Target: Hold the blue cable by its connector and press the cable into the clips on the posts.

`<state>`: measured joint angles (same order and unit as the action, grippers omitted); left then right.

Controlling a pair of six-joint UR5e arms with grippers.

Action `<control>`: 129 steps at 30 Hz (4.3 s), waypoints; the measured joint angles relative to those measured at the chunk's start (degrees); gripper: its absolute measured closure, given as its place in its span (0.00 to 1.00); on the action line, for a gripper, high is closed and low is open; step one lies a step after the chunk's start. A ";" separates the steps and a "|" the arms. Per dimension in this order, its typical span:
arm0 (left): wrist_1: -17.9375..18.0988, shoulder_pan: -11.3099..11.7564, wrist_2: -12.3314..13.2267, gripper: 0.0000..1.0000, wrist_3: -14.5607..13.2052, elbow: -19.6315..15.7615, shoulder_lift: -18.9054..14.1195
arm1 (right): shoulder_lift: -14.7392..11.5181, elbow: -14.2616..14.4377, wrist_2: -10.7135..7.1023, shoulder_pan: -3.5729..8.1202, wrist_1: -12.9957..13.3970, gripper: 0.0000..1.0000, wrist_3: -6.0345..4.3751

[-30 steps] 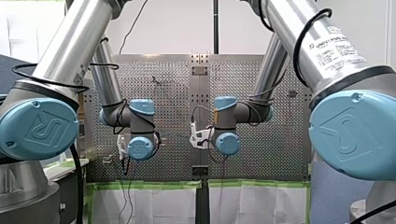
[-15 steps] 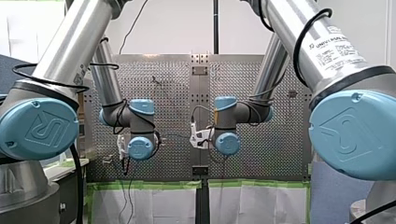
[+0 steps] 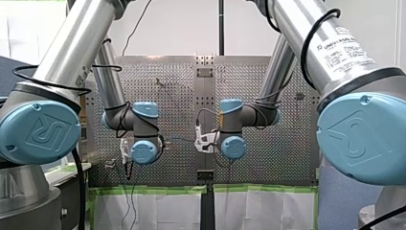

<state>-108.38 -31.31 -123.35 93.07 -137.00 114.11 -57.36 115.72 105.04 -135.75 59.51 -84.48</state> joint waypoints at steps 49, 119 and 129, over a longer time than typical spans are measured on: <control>-11.92 4.79 -2.29 1.00 -5.79 0.09 -1.05 | -2.73 -5.59 -4.32 0.24 -13.27 1.00 -5.17; -46.57 5.99 -7.98 1.00 -8.06 20.03 -26.66 | -7.12 -21.80 -10.21 0.61 -26.59 1.00 -7.39; -45.51 6.96 -7.94 1.00 -8.15 20.04 -24.45 | -7.04 -25.23 -10.37 0.48 -28.74 1.00 -7.31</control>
<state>-153.90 -24.35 -131.29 84.92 -116.96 89.66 -64.39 90.49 94.67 -135.27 30.77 -91.79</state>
